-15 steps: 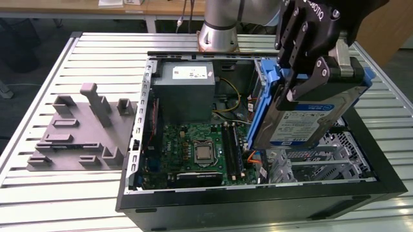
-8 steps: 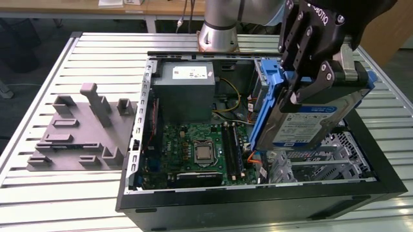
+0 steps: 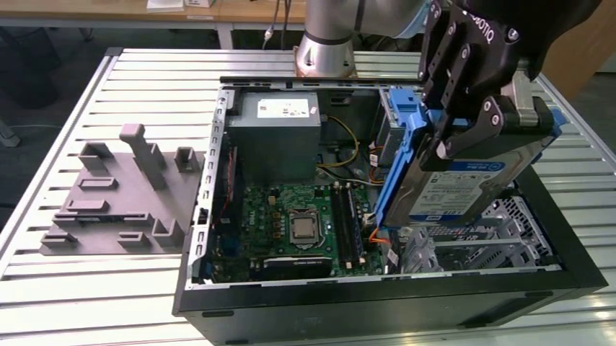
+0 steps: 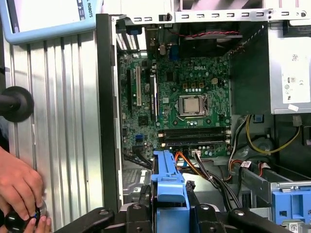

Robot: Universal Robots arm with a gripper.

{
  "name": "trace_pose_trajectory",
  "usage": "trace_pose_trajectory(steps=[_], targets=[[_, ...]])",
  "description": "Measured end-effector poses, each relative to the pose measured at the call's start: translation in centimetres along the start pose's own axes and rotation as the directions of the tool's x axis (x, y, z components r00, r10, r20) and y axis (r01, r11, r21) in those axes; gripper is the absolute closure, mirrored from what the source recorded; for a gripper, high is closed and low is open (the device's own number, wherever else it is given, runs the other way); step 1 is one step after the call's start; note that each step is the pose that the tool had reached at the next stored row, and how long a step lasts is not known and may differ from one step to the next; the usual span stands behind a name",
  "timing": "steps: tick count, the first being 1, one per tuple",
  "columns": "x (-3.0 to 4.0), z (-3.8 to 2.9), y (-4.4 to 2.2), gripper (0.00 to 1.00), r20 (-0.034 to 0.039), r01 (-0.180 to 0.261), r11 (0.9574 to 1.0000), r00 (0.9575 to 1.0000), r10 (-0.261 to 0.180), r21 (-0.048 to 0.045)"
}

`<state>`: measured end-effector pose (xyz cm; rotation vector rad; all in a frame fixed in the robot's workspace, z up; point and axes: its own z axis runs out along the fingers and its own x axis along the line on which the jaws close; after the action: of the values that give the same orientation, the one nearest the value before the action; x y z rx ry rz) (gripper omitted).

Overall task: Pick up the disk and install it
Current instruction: 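Insert the disk into the insertion slot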

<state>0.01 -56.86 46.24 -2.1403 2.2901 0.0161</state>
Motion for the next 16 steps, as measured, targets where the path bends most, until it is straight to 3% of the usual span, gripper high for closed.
trace_pose_trajectory(steps=[5, 8, 13, 16], targets=[[-0.02, 0.05, -0.22, 0.64, -0.0028, 0.0, 1.0, 1.0, 0.0, 0.0003], [-0.03, 0.1, -0.42, 0.64, -0.0217, 0.0, 1.0, 0.9998, 0.0, 0.0015], [-0.05, 0.25, -0.81, 0.64, -0.0217, 0.001, 1.0, 0.9998, -0.001, 0.0015], [-0.11, 0.38, -1.49, 0.64, -0.0215, 0.001, 1.0, 0.9998, -0.001, 0.0013]])
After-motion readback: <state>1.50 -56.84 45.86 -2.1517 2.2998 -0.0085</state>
